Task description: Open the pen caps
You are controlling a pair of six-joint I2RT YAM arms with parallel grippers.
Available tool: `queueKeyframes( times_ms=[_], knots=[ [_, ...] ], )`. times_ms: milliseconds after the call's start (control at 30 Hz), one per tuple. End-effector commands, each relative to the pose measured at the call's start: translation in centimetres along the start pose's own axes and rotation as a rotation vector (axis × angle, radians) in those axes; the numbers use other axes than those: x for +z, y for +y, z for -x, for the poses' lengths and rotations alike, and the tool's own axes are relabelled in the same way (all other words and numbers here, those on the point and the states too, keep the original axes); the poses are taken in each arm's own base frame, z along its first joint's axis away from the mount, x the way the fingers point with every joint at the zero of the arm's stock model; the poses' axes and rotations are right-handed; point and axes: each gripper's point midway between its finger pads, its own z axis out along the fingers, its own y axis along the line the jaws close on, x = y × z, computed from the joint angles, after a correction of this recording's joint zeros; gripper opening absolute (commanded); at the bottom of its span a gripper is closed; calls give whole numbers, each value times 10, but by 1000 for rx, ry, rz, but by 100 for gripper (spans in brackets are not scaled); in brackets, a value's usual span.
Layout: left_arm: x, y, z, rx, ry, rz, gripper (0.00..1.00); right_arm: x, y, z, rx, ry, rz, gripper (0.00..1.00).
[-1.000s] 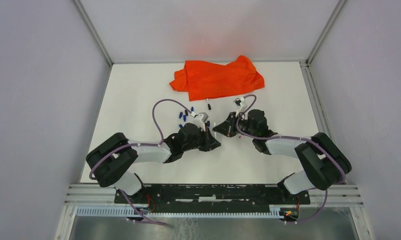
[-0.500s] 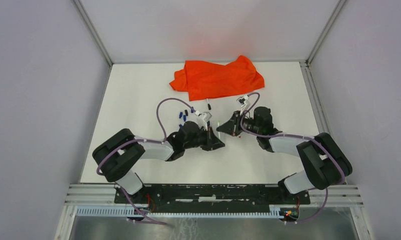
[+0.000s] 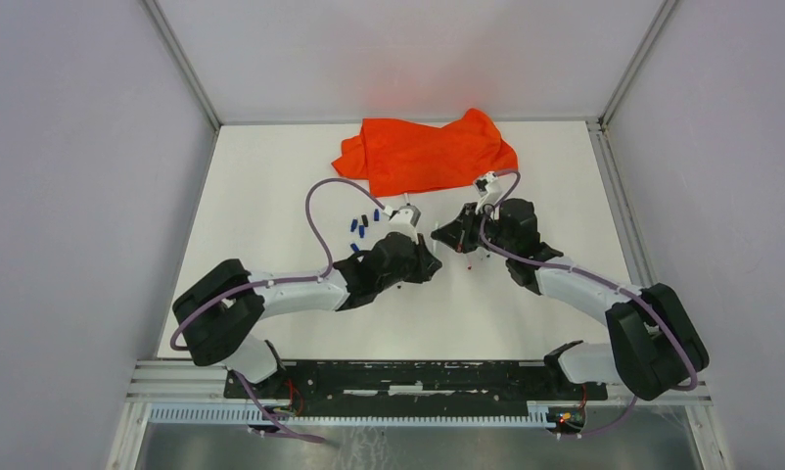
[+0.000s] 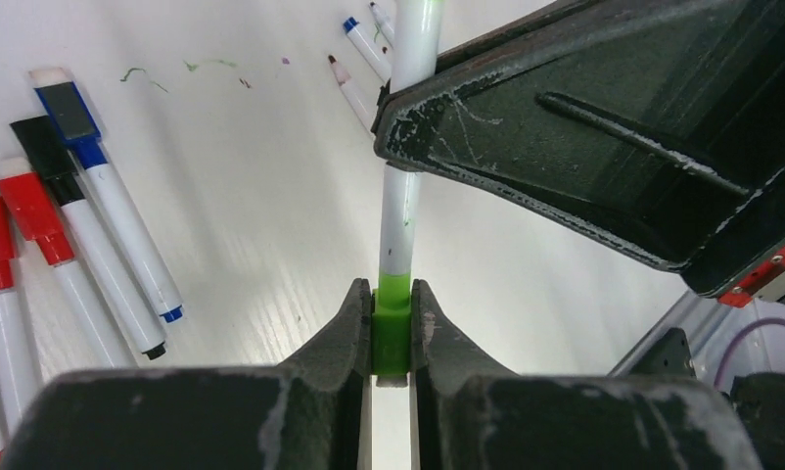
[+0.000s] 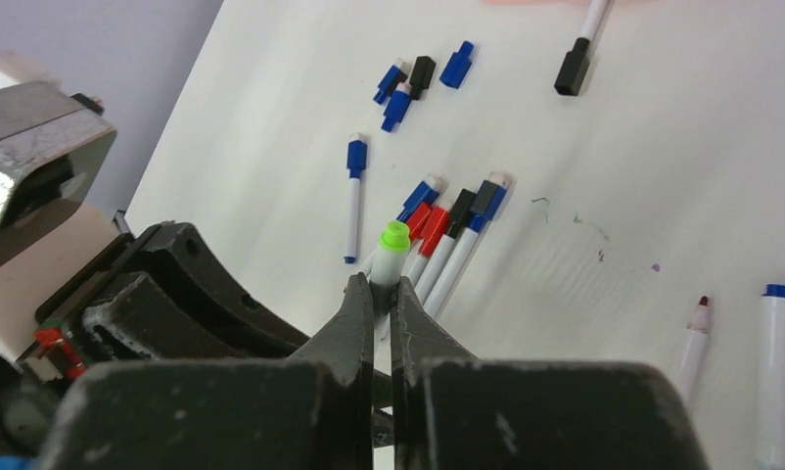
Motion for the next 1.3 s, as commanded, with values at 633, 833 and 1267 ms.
queueKeyframes(
  times_ms=[633, 833, 1267],
  knots=[
    [-22, 15, -93, 243, 302, -59, 2, -28, -49, 131, -233, -362, -327, 0],
    [-35, -27, -121, 292, 460, -330, 2, -25, -32, 136, -231, -375, -183, 0],
    [49, -4, -24, 210, 178, 204, 2, -35, -72, 112, -235, -284, -374, 0]
  ],
)
